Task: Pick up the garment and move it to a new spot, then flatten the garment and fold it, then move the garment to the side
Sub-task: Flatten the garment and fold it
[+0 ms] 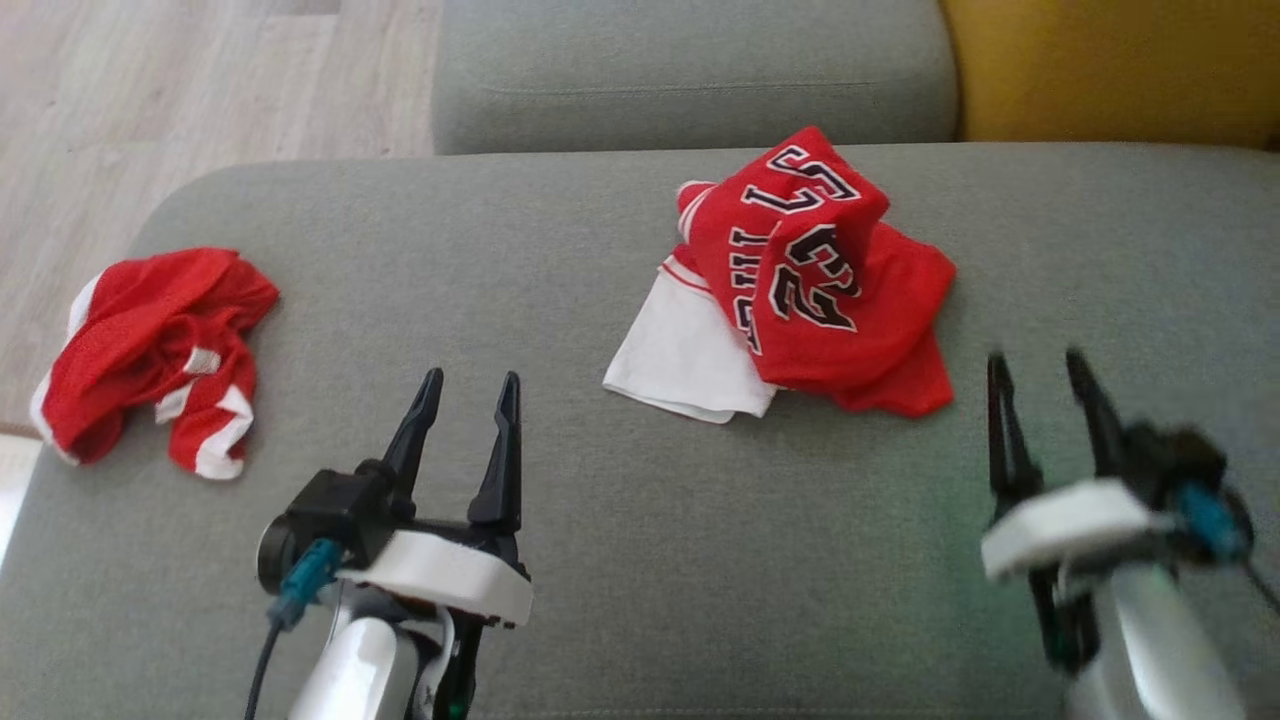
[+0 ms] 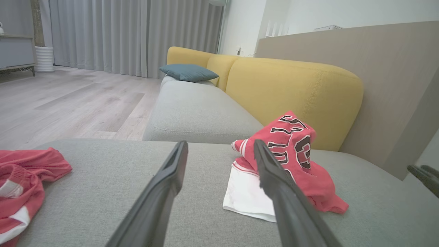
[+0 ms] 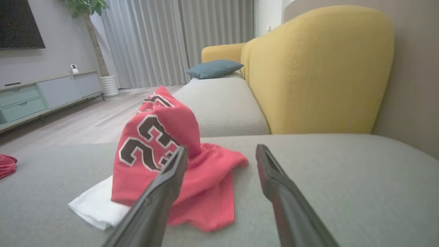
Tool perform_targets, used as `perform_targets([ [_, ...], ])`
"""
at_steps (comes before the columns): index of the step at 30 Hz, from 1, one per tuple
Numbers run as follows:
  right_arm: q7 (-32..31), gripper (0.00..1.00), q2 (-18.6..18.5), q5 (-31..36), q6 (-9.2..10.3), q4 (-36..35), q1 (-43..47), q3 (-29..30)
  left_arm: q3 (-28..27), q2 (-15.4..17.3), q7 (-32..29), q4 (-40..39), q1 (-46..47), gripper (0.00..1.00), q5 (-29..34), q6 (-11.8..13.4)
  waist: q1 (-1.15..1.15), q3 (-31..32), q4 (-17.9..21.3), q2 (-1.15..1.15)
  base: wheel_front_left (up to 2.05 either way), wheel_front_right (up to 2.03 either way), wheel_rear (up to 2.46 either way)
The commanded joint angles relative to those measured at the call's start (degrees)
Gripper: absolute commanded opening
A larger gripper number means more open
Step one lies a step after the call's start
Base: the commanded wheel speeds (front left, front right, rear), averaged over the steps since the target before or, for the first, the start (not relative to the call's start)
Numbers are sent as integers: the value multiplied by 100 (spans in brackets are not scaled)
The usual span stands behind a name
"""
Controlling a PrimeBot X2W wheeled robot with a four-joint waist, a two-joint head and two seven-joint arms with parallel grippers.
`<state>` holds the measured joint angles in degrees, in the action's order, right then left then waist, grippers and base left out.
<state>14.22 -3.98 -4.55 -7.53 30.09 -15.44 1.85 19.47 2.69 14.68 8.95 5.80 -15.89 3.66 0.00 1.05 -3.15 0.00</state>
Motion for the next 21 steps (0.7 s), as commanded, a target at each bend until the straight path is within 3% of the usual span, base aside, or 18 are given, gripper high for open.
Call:
perform_targets([
  [1, 74, 100, 90, -151, 4, -462, 250, -124, -198, 19, 32, -191, 64, 100, -15, -1, 0, 9, 101, 0, 0, 0, 0],
  [6, -71, 100, 108, -577, 4, -797, 855, -263, -188, 19, 32, -139, 34, 100, 26, -41, 0, -85, 179, 0, 0, 0, 0],
  [12, -314, 100, 109, -875, 4, -755, 712, -87, -165, 19, 32, -103, 133, 100, 69, -104, 0, -304, 77, 0, 0, 0, 0],
  [21, -738, 100, 110, -1756, 4, 653, -247, 258, -104, 19, 32, -3, 324, 100, 132, -175, 0, -722, -392, 0, 0, 0, 0],
])
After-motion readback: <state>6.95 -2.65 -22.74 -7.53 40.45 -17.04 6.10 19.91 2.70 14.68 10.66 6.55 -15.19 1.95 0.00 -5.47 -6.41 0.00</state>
